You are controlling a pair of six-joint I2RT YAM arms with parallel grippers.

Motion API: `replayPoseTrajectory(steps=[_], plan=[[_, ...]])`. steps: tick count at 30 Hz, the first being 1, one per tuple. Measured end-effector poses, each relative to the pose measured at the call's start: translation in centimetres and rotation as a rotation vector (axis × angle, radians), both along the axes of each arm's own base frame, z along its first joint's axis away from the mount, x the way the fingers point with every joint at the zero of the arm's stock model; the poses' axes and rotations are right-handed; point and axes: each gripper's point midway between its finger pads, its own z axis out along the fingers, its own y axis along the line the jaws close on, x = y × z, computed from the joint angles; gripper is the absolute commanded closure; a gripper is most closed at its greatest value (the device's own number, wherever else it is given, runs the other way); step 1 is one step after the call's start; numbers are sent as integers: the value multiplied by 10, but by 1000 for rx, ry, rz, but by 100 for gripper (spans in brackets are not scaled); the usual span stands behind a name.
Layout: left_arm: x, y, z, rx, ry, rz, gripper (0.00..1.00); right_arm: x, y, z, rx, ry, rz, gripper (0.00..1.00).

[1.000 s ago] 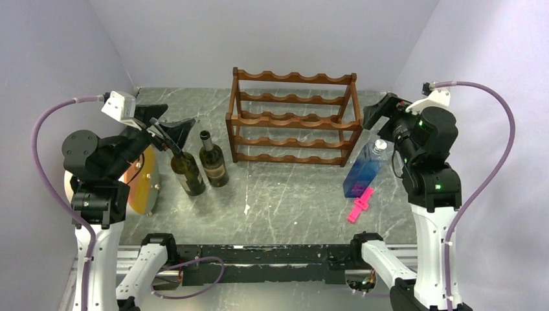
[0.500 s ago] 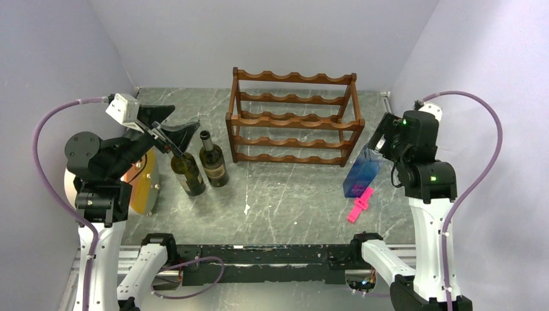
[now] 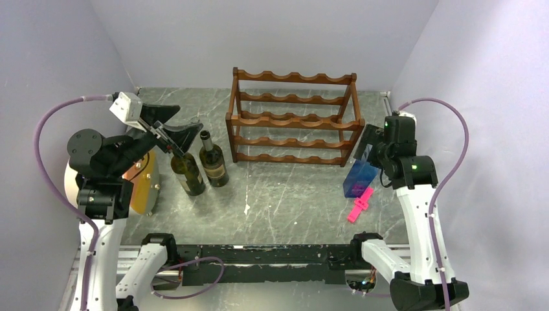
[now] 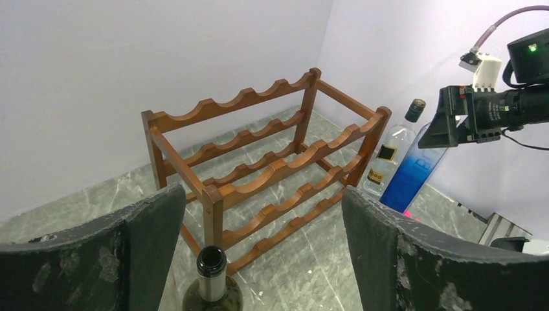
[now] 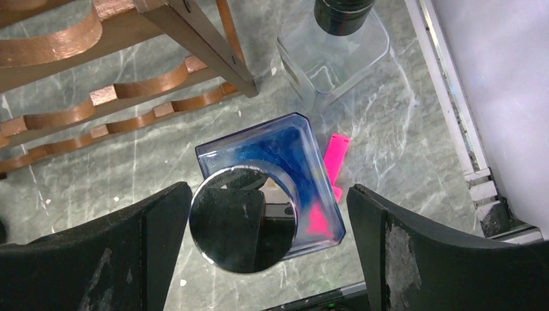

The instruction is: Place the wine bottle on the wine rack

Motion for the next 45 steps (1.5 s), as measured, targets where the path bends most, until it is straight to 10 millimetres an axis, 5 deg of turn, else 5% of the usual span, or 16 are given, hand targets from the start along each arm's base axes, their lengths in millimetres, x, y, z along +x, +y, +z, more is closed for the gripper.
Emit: replayPoseTrajectory(steps=[6,15,24,28,32,38,45], plan=[[5,-5,-5,3,24,-26,8,4,2,-9,-2,7,23,19],[0,-26,-2,-7,9,-164,9,8,3,-10,-18,1,58,60],[-13,-52,17,-85,-33,-339,1,8,28,-9,57,1,196,66],[-23,-84,16,-108,-17,-469,0,6,50,-8,145,0,282,67],[-32,-131,-1,-96,26,-584,0,4,69,-6,232,3,340,68],[-47,-215,-59,27,98,-687,0,5,85,-4,319,-15,378,70],[-36,-261,-118,173,96,-640,0,2,97,-3,397,-44,396,74]])
